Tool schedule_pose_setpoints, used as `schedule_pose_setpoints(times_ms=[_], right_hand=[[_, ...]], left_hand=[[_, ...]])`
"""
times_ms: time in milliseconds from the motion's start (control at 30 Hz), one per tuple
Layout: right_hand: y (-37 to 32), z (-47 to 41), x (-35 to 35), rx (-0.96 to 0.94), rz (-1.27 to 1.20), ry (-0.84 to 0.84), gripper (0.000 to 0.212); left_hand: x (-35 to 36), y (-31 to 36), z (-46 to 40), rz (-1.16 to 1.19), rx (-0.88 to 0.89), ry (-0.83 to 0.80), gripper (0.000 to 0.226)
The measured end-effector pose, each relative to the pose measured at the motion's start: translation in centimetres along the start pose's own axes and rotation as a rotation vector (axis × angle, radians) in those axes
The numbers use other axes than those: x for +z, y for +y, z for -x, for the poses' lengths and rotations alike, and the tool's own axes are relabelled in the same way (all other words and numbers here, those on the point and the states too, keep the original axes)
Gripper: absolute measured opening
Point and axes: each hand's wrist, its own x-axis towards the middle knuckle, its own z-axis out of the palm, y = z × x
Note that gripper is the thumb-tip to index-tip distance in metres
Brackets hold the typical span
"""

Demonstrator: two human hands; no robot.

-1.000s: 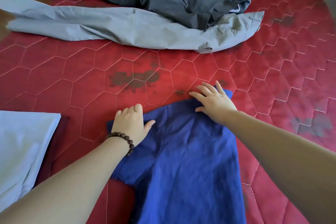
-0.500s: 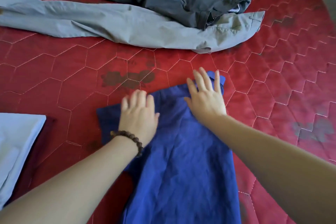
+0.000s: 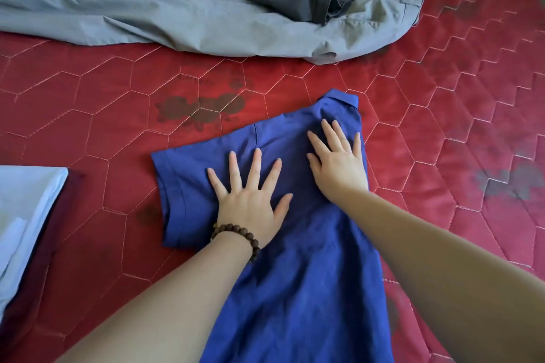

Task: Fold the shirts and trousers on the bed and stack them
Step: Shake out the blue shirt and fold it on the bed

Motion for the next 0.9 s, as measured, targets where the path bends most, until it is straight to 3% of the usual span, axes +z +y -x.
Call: schedule_pose_setpoints(times_ms=[100, 233, 333, 533, 733, 900], right_hand=[[-2.7, 5.1, -0.2, -0.039, -0.076, 0.074, 0.047], [-4.6, 12.2, 0.4, -0.040, -0.062, -0.045, 0.048], [-3.9, 15.5, 0.4, 0.026, 0.010, -0.116, 0.059], [-2.9, 22.2, -0.9, 0.146, 0.118, -0.158, 0.067], [-8.0, 30.3, -0.9, 0.038, 0.030, -0.212, 0.061], [-7.6, 35.7, -0.9, 0.107, 0.022, -0.232, 0.064]], left_hand=[[-0.7, 0.4, 1.0, 0.024, 0.055, 0.038, 0.060], [-0.7, 2.3, 6.1, 0.041, 0.257, 0.025, 0.059], [-0.1, 2.2, 10.1, 0.121, 0.217, -0.067, 0.060], [-0.5, 0.1, 16.8, 0.058, 0.157, -0.021, 0.068], [0.3, 1.2, 23.5, 0.062, 0.225, -0.081, 0.062], [1.0, -0.7, 28.7, 0.027, 0.221, -0.118, 0.065]])
